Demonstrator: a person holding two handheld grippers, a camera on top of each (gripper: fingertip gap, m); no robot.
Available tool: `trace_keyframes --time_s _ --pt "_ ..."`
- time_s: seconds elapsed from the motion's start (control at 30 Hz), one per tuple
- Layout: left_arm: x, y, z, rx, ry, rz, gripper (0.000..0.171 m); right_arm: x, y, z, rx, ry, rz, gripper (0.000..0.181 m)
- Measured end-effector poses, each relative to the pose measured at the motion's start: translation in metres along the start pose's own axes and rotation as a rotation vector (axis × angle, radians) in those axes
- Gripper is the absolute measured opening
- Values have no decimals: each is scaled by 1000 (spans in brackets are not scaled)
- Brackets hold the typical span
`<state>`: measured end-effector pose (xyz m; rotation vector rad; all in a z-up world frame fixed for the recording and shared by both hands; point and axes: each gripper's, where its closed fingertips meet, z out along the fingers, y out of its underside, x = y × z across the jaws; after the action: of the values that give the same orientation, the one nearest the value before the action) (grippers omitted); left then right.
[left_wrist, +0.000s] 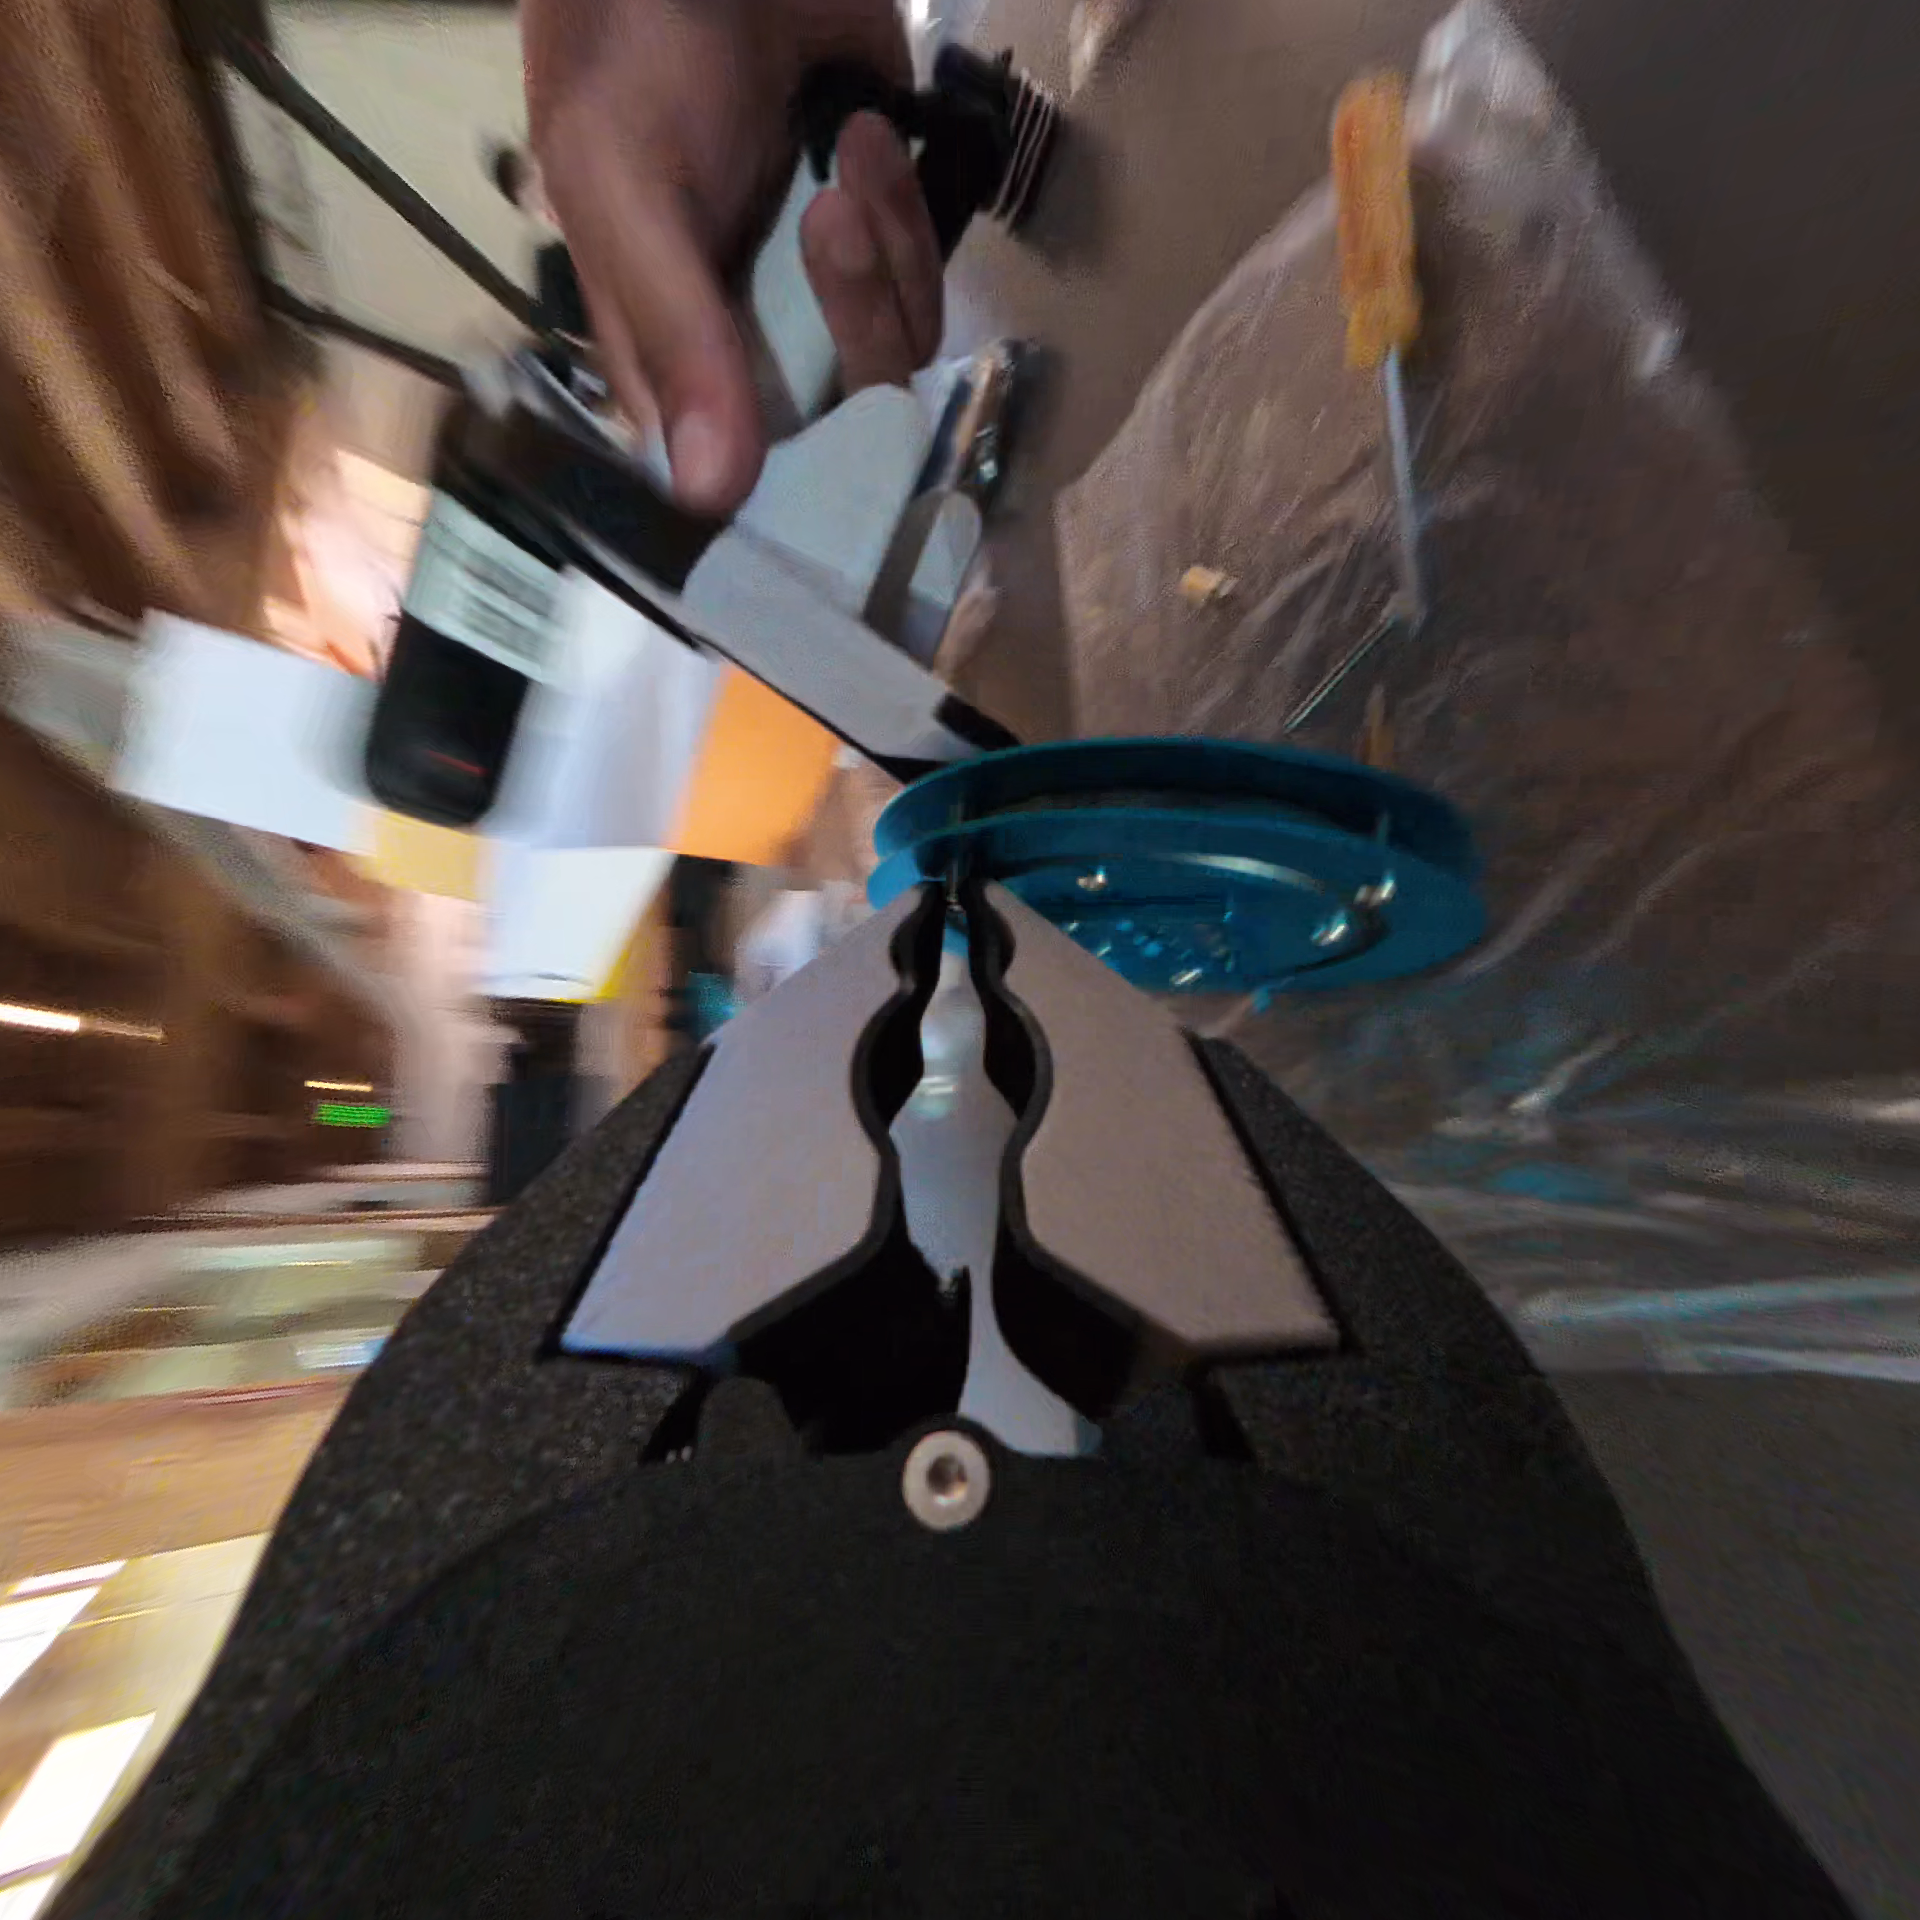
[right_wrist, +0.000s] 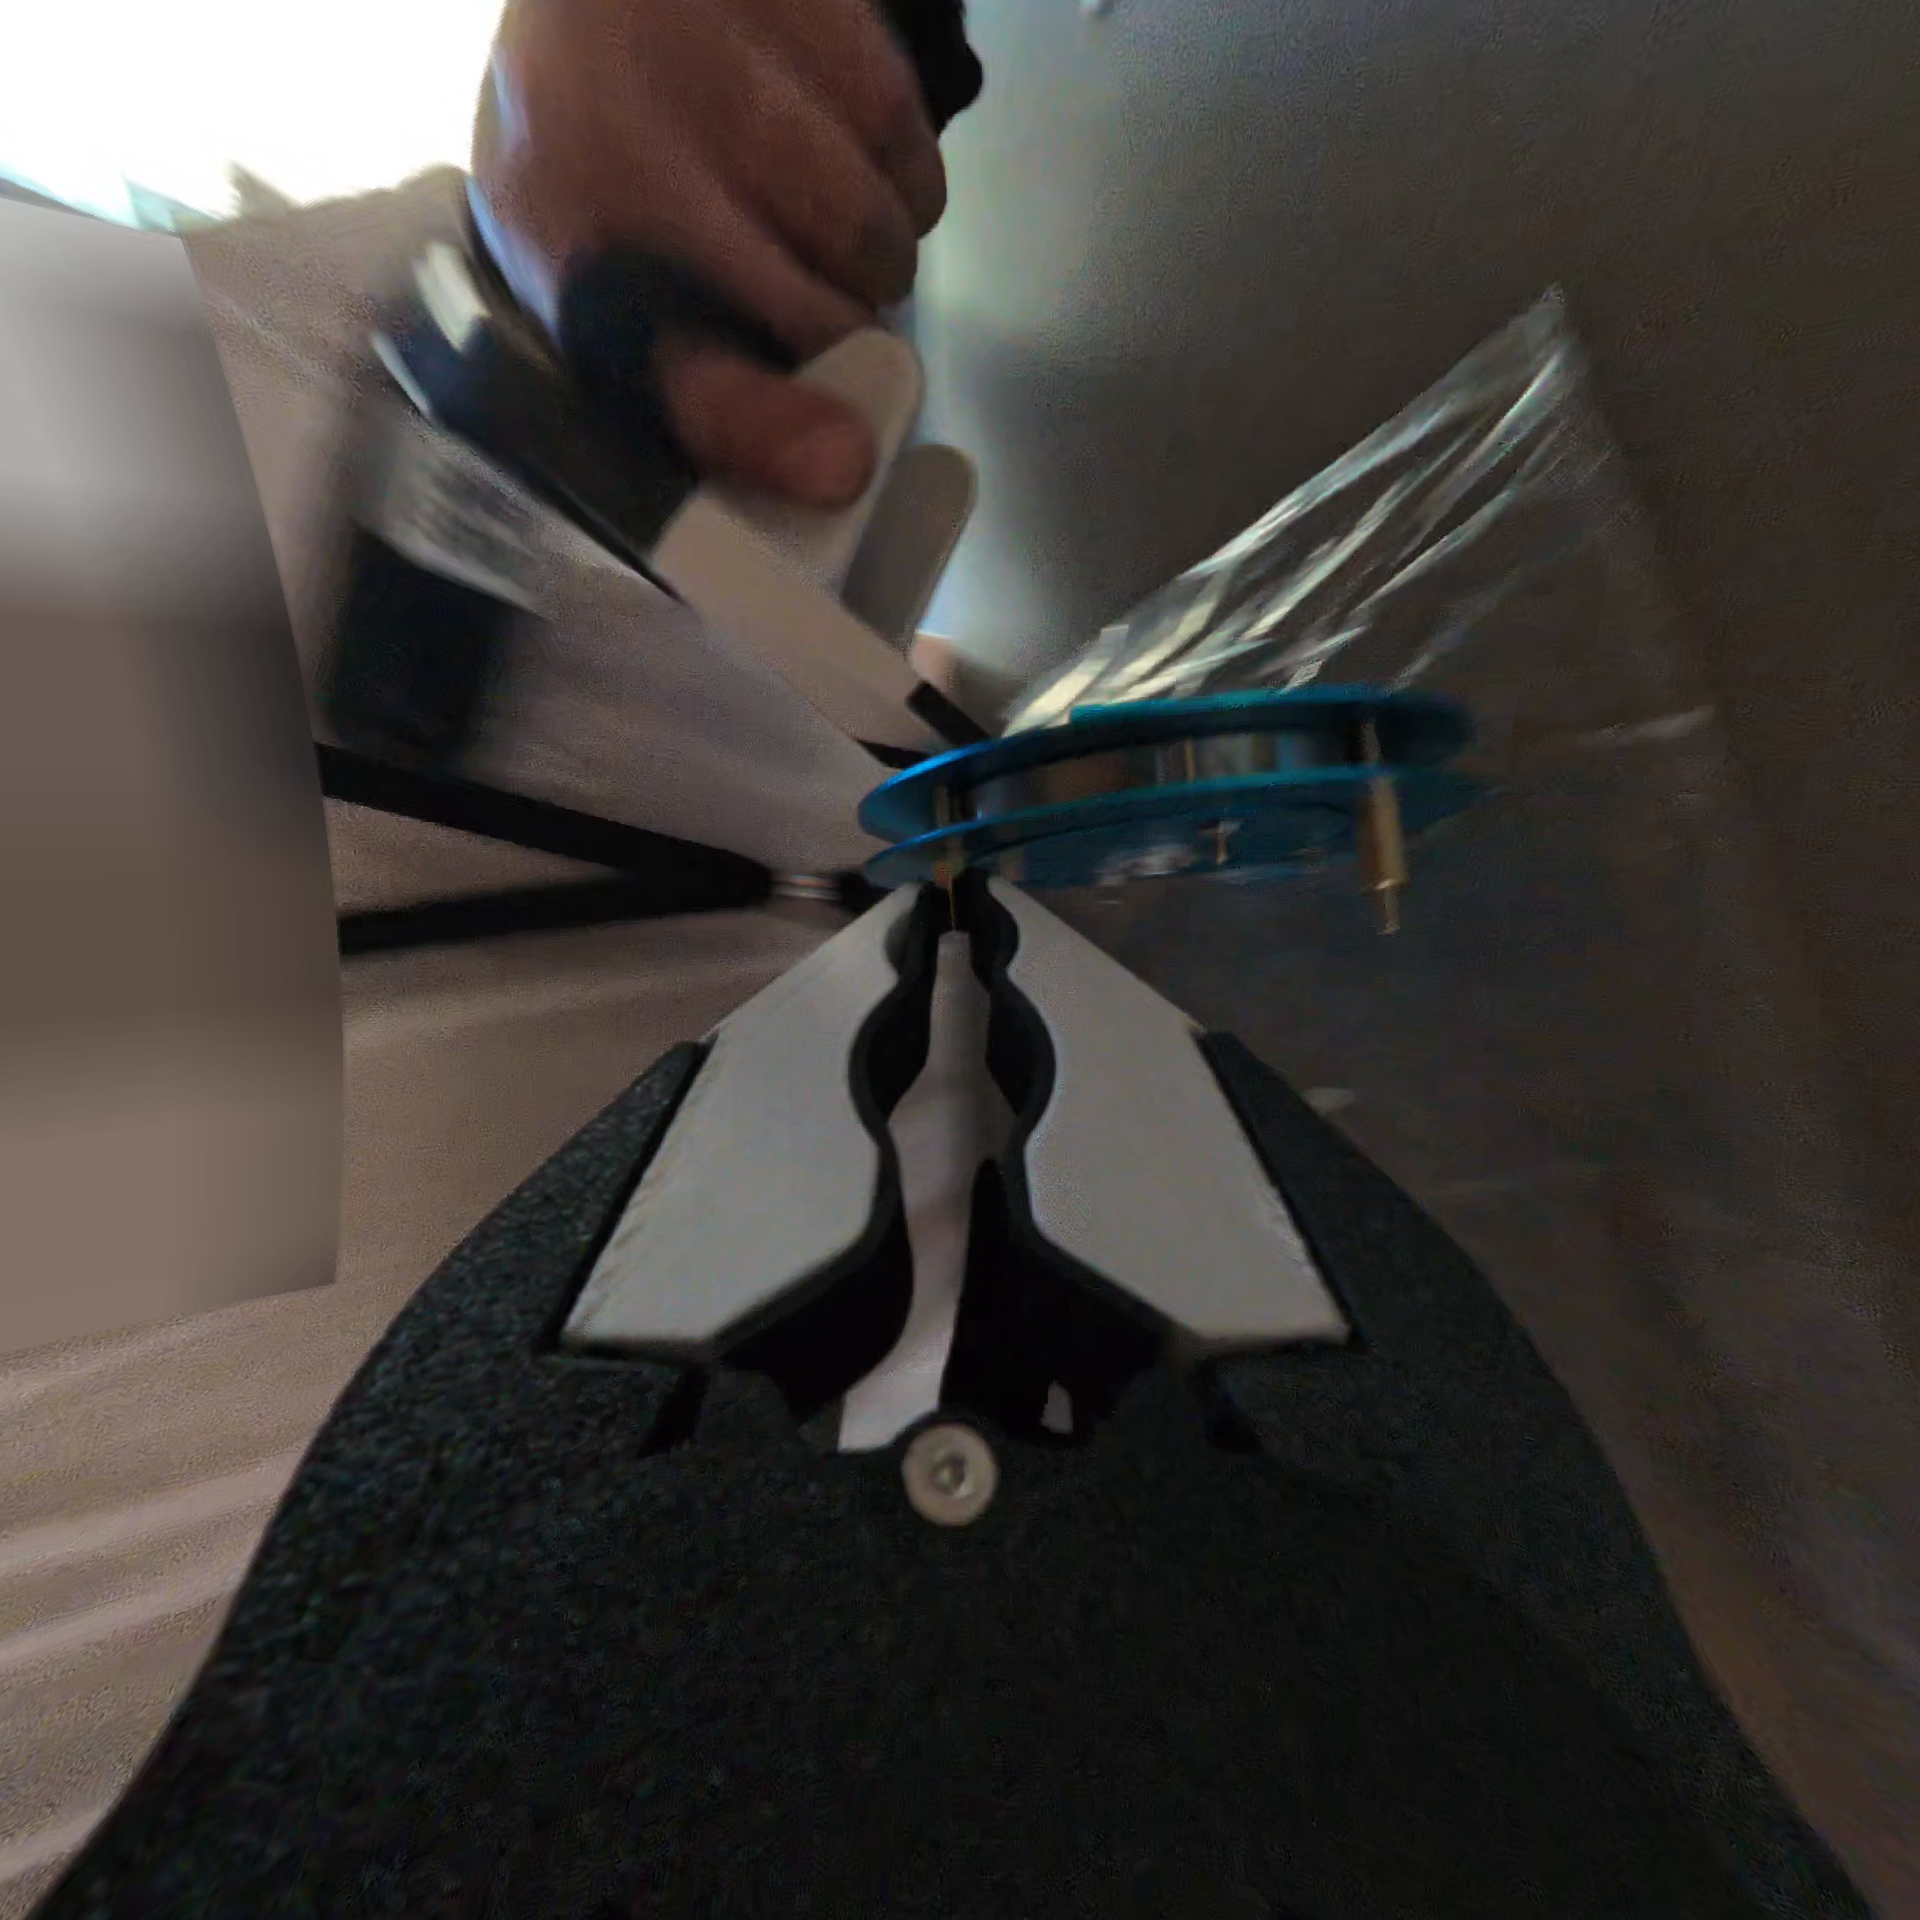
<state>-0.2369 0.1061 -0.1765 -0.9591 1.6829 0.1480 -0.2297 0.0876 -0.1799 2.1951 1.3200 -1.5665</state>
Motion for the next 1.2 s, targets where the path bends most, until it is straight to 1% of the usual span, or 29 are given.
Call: trace_keyframes --time_s 0.03,0.07,0.1,0.13,0.17,0.2,0.27,0.33,0.37,0.43,0.5,0.53,0.57,0.6,0.63,0.67,0.7,0.73,0.77,0.8,0.83,0.93,0.97,1.03,1.07,1.1,1.13,1.17,1.2 --pt "-1 0 0 -9 -63 105 3 -3 -1 0 38 -187 157 4" --pt "-1 1 0 -9 -61 92 3 -5 -2 0 66 -322 259 4" --pt "-2 2 0 -9 -34 37 3 -5 -3 0 88 -374 282 4" --pt "-2 4 -1 -12 -22 6 3 -4 -5 0 101 -338 241 4" --pt "-3 6 0 -15 -10 -38 3 -2 -6 0 102 -244 146 4" --pt "-2 7 0 -13 28 -136 4 0 -8 -1 92 -121 23 4" --pt "-1 9 0 -7 151 -366 3 7 -16 -6 95 163 -247 9" --pt "0 10 -2 1 240 -494 4 8 -16 -7 49 354 -433 8" --pt "0 10 -2 6 267 -531 3 8 -14 -5 13 416 -503 6" --pt "1 9 -3 11 286 -542 4 11 -12 -2 -37 516 -604 6" --pt "0 11 -2 -6 266 -506 4 14 -15 -4 -52 591 -663 5" --pt "0 11 -2 -11 250 -465 4 15 -15 -4 -50 581 -644 4" --pt "0 10 -2 -11 217 -391 3 13 -14 -3 -47 512 -562 3" --pt "0 8 -2 -10 143 -257 3 11 -11 -3 -29 388 -414 2" --pt "0 6 -1 -6 45 -82 3 7 -8 -2 1 203 -197 3" --pt "0 3 -1 -2 -26 35 3 2 -6 -2 28 -3 20 3" --pt "0 2 -1 -2 -48 68 2 -1 -5 -2 58 -174 155 3" --pt "1 2 -1 -1 -41 56 3 -3 -5 -2 81 -291 250 3" --pt "1 3 -2 -1 -27 30 3 -3 -6 -1 94 -324 260 4" --pt "0 3 -2 -1 -19 5 3 -3 -6 0 94 -277 203 4" --pt "0 4 -1 -1 -4 -46 4 -1 -6 0 88 -178 101 4" --pt "1 4 -1 14 135 -312 3 6 -9 -3 47 216 -319 6" --pt "2 4 -1 20 186 -389 4 7 -10 -3 22 319 -431 7" --pt "3 5 -2 26 278 -508 3 8 -9 -2 -29 474 -605 6" --pt "3 5 -2 24 303 -537 3 10 -10 -3 -47 539 -673 6" --pt "3 6 -2 21 314 -531 4 11 -12 -3 -58 580 -712 5" --pt "3 6 -2 18 302 -489 4 12 -12 -4 -69 592 -705 5" --pt "3 5 -1 18 271 -416 3 12 -12 -5 -75 557 -642 4" --pt "2 4 -1 16 211 -307 3 12 -10 -5 -64 464 -513 3"
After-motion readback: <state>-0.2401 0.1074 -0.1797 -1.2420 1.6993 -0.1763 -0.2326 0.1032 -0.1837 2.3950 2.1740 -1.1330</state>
